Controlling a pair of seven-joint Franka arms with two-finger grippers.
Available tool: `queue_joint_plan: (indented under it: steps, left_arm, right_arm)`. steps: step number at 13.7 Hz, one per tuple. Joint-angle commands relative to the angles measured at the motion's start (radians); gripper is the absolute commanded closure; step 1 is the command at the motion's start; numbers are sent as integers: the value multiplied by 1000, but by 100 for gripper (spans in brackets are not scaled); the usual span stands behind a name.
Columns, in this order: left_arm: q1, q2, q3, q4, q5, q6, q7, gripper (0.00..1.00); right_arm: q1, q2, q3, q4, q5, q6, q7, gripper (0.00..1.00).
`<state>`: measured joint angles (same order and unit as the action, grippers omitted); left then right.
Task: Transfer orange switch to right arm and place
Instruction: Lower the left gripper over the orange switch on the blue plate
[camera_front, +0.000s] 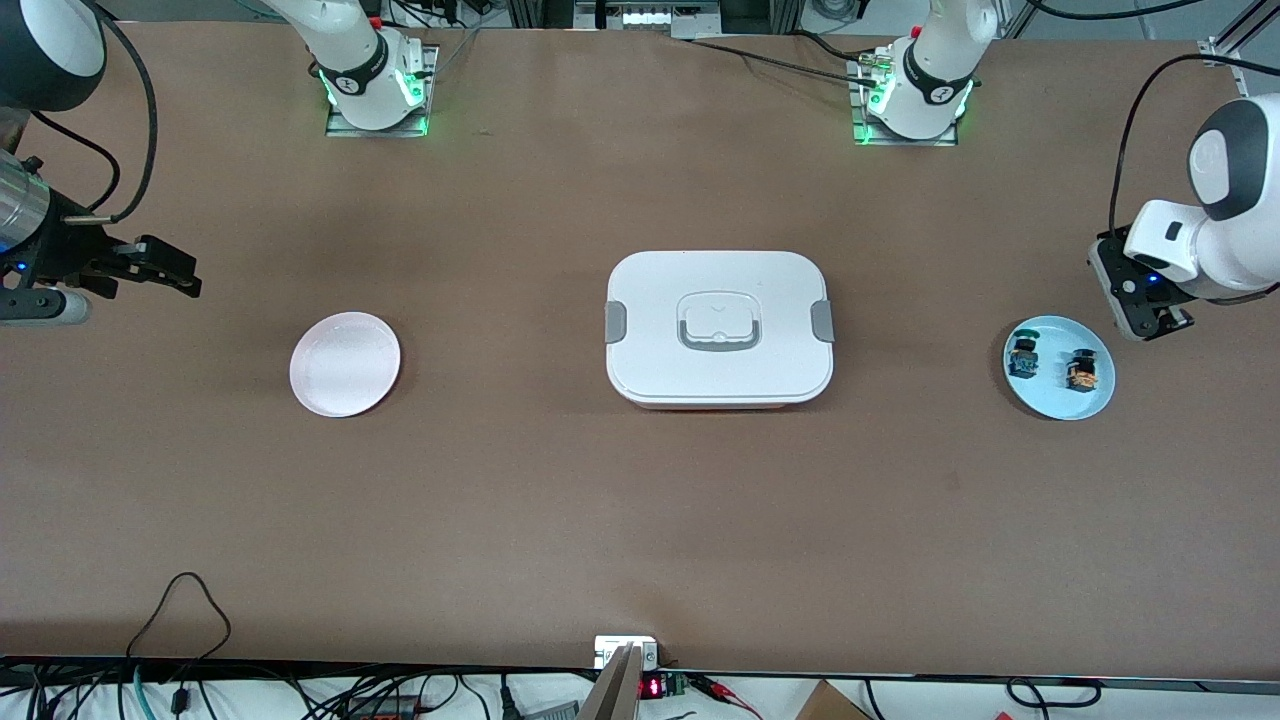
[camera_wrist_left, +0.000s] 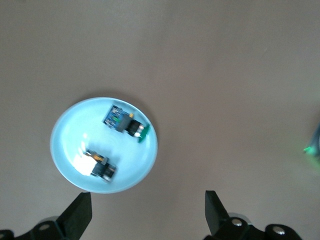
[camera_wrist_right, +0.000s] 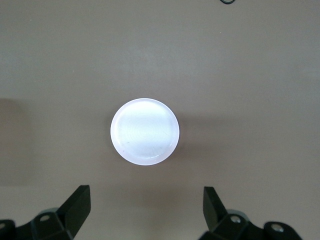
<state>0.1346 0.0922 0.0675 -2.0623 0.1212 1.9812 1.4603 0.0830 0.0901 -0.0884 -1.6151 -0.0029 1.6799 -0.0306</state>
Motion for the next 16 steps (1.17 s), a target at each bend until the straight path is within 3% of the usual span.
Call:
queue_joint_plan:
  steps: [1, 7, 16]
  left_arm:
    - [22, 75, -6, -35, 21, 155, 243, 1]
    - [135, 237, -8, -30, 20, 384, 501, 1]
    - [158, 336, -12, 14, 5, 449, 522, 0]
  right_arm:
    - [-8, -13, 13, 4, -6, -19, 17, 0]
    - [-8, -13, 13, 4, -5, -19, 20, 0]
    - [-6, -13, 18, 6, -6, -63, 17, 0]
